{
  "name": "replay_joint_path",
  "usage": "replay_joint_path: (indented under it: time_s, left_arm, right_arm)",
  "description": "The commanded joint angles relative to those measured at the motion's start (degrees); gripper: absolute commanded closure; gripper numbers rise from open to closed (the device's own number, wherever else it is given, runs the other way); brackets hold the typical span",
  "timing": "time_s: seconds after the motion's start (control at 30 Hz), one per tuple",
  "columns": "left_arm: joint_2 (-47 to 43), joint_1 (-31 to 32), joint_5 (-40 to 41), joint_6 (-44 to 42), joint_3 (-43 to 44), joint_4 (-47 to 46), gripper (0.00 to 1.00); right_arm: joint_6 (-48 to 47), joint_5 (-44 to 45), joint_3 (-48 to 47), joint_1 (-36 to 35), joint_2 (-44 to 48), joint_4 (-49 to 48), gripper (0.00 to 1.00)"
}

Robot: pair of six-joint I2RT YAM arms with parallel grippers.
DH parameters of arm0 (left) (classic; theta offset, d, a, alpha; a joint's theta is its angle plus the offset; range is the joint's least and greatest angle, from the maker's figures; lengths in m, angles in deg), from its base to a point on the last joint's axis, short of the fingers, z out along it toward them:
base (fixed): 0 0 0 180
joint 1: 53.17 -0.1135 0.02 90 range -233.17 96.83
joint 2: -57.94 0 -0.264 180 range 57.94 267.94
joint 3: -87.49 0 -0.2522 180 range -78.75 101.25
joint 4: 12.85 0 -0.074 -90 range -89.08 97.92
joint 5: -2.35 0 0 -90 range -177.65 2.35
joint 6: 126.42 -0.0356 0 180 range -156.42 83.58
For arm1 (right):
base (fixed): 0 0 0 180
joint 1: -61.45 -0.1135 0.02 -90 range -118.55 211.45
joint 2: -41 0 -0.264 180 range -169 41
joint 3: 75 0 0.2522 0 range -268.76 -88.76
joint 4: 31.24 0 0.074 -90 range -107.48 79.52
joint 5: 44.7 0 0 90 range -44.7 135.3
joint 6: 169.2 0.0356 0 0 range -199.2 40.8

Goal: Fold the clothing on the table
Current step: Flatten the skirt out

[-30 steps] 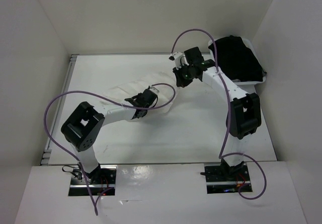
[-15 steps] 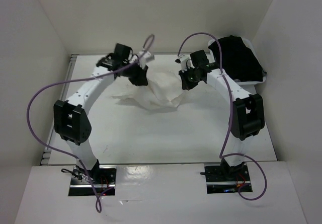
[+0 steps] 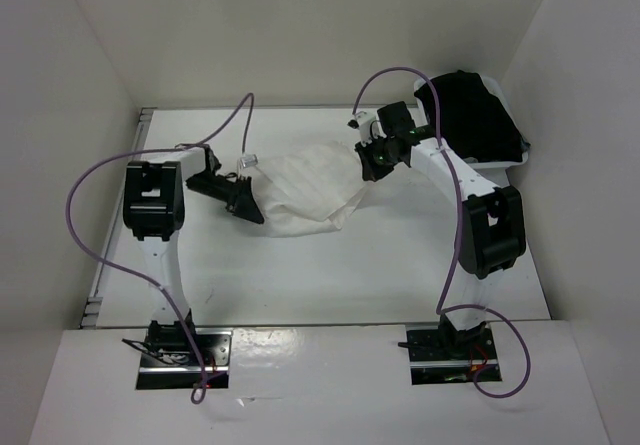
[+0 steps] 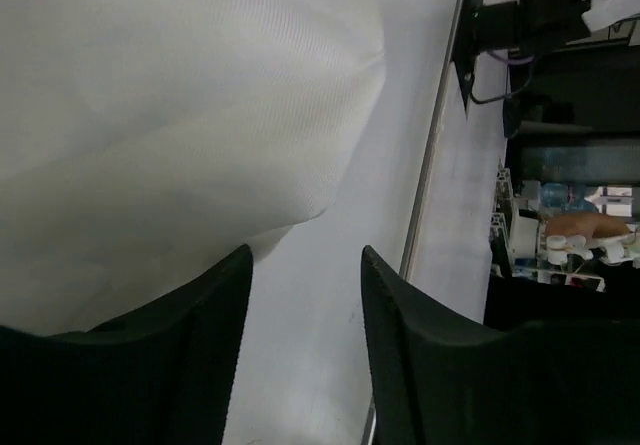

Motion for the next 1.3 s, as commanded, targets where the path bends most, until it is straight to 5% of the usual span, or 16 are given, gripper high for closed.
replay_joint_path:
  time_s: [0.0, 0.13, 0.23, 0.6, 0.93, 1.27]
  left_arm:
    - [-8.5, 3.9, 1.7, 3.8, -2.8, -2.4, 0.43]
    - [-28.2, 15.0, 21.9, 23.6, -15.0, -29.5, 0.25]
    - [-35.9, 20.5, 34.4, 29.8, -18.3, -34.5, 0.16]
    - [-32.9, 40.7, 86.3, 32.7, -25.7, -52.0, 0.15]
    - [-28.6, 50.0, 105.5, 27.3, -30.1, -65.1, 0.15]
    - [-24.1, 52.1, 108.1, 23.7, -30.1, -70.1, 0.16]
  right_arm:
    - [-0.8, 0.4, 0.2, -0.1, 2.0, -1.1, 1.00]
    - [-0.8, 0.4, 0.2, -0.1, 2.0, -1.1, 1.00]
    - [-0.8, 1.0, 0.2, -0.1, 1.5, -1.1, 1.00]
    - [-1.3, 3.8, 2.5, -0.1, 3.2, -1.1, 1.00]
    - [-1.3, 6.2, 4.9, 1.0, 6.0, -0.6, 1.00]
    - [-1.3, 6.8, 5.4, 1.6, 6.0, -0.6, 1.00]
